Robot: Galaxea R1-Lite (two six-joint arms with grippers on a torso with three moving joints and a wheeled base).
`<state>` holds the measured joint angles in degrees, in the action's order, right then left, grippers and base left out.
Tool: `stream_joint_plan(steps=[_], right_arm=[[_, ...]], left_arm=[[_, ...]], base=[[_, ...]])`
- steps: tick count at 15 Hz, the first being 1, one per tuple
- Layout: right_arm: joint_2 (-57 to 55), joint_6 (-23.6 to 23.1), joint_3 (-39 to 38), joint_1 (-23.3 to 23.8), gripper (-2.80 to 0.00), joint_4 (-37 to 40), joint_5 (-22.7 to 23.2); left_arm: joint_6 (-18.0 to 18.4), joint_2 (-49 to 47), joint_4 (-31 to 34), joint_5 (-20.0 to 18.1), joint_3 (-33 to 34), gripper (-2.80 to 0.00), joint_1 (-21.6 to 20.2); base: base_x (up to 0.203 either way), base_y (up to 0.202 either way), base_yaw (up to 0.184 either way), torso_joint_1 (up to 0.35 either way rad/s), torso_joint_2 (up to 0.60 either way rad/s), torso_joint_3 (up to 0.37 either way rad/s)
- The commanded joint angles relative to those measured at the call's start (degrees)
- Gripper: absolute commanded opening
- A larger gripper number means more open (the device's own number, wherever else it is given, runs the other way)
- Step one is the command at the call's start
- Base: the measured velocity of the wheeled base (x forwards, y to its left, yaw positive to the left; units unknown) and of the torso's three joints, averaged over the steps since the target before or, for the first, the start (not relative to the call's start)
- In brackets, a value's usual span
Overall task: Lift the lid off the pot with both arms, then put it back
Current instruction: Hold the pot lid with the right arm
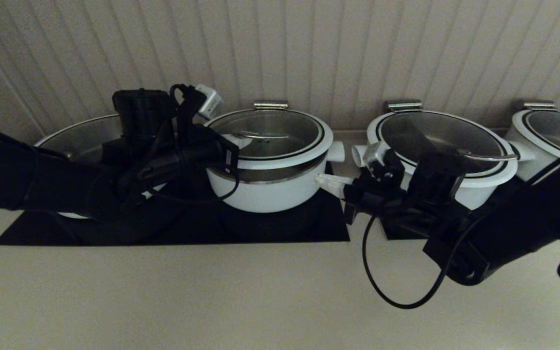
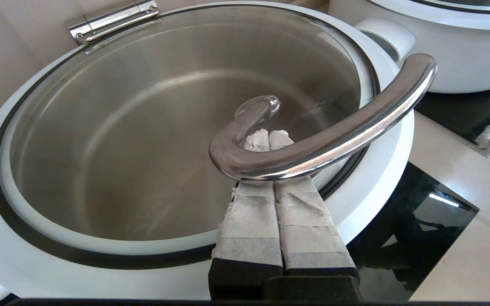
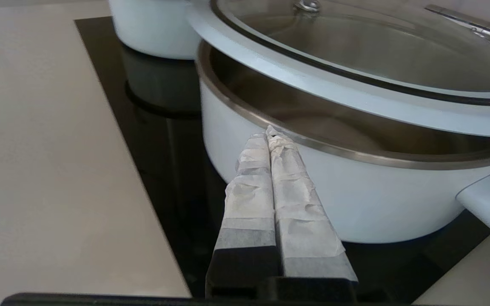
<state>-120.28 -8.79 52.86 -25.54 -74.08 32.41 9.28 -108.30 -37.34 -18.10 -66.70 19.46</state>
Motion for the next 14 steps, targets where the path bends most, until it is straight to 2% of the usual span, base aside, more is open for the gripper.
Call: stream_joint_plan(steps=[1,10,14], right_arm=[[-2.19,-0.09,2.33,-0.01,-2.80,-0.45,-0.38],[-6.82,-0.09,12.57,0.05,-2.80,-0.22,-5.83],[-7.07,-0.09,13.68,0.05,-2.80,-0.19,-5.95]], left_arm=[[-0.03,-0.24,-0.20,-0.09,-0.73,-2.80,-0.03],[0.04,-1.30,-0.19,-0.09,-2.10,-2.80,-0.03],[0.48,-0.86,-0.19,0.12,-1.17,-2.80,-0.44]], base=[[0.000,0.000,0.000,0.000,0.00,0.000],[0.000,0.000,0.000,0.000,0.00,0.000],[0.000,0.000,0.000,0.000,0.00,0.000]])
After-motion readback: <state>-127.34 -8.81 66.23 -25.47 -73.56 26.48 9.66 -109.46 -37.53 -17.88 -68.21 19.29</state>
